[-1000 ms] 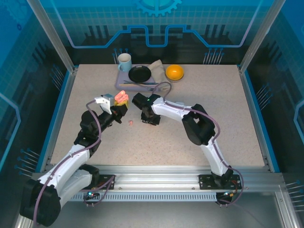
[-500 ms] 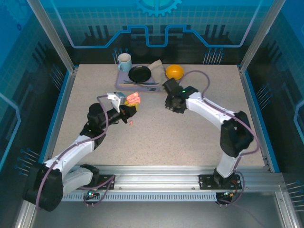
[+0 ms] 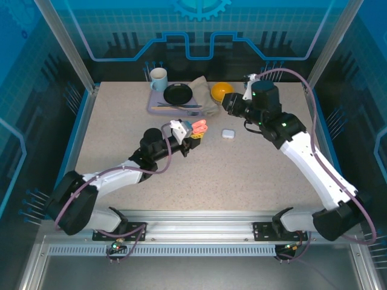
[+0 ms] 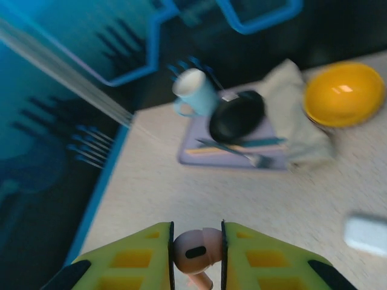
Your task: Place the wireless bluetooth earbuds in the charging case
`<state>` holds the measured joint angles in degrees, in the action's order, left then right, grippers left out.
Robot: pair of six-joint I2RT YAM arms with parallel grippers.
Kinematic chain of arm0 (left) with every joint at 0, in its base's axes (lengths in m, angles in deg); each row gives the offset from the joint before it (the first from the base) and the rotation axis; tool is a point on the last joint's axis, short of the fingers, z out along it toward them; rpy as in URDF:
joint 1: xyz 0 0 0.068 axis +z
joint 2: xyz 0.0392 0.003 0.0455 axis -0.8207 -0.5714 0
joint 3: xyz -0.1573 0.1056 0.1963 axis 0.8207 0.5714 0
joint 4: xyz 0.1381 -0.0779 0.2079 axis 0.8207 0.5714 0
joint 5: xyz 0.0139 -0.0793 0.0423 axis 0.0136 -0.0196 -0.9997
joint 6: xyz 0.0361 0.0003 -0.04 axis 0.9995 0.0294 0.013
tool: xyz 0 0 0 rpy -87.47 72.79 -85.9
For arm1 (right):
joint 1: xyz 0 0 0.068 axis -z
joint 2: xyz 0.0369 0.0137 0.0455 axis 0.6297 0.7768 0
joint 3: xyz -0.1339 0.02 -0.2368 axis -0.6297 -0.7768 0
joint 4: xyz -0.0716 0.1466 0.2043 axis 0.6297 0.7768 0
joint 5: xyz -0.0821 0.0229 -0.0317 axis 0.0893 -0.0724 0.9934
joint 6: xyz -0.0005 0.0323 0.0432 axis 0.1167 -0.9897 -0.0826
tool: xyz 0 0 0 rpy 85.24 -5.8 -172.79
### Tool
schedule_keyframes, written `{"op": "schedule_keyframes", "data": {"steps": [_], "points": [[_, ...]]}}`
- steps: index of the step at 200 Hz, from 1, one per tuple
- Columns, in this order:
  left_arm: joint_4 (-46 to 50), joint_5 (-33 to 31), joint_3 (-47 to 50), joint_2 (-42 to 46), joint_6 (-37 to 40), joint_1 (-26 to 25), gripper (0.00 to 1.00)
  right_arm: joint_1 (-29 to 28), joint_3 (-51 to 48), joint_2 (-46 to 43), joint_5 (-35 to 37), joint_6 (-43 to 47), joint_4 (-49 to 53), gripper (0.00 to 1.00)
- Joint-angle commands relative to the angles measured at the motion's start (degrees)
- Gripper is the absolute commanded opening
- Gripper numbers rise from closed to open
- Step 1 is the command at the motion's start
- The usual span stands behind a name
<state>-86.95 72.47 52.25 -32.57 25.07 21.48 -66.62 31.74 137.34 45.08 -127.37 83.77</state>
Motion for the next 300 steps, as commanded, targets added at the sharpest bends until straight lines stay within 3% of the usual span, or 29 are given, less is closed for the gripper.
{"op": "schedule_keyframes", "data": {"steps": [1,33,68,109,251,300], "points": [[-11.37,-5.63,-2.98,-3.77,1.86,-1.6,0.0,0.38,-2.8,-1.76,-8.97,4.71,-8.61,0.23],[-16.92,-7.64,-4.9,-8.43,0.85,-2.03,0.0,-0.44,-6.43,-3.24,-16.13,6.79,-14.44,0.22],[-16.39,-6.61,-6.85,-8.97,0.26,-2.02,0.0,-0.74,-11.43,-3.96,-22.31,6.91,-19.82,0.21],[-13.59,-6.32,-8.83,-7.43,-0.48,-2.02,0.0,-1.8,-15.52,-3.91,-23.96,5.71,-25.26,0.21],[-7.17,-5.05,-14.07,-6.96,-1.39,-1.85,0.0,-6.68,-25.65,-8.79,-4.21,5.16,-37.69,0.19],[-6.5,-4.34,-14.67,-7.5,-2.09,-1.87,0.0,-6.62,-25.14,-7.44,-1.55,4.88,-41.48,0.19]]}}
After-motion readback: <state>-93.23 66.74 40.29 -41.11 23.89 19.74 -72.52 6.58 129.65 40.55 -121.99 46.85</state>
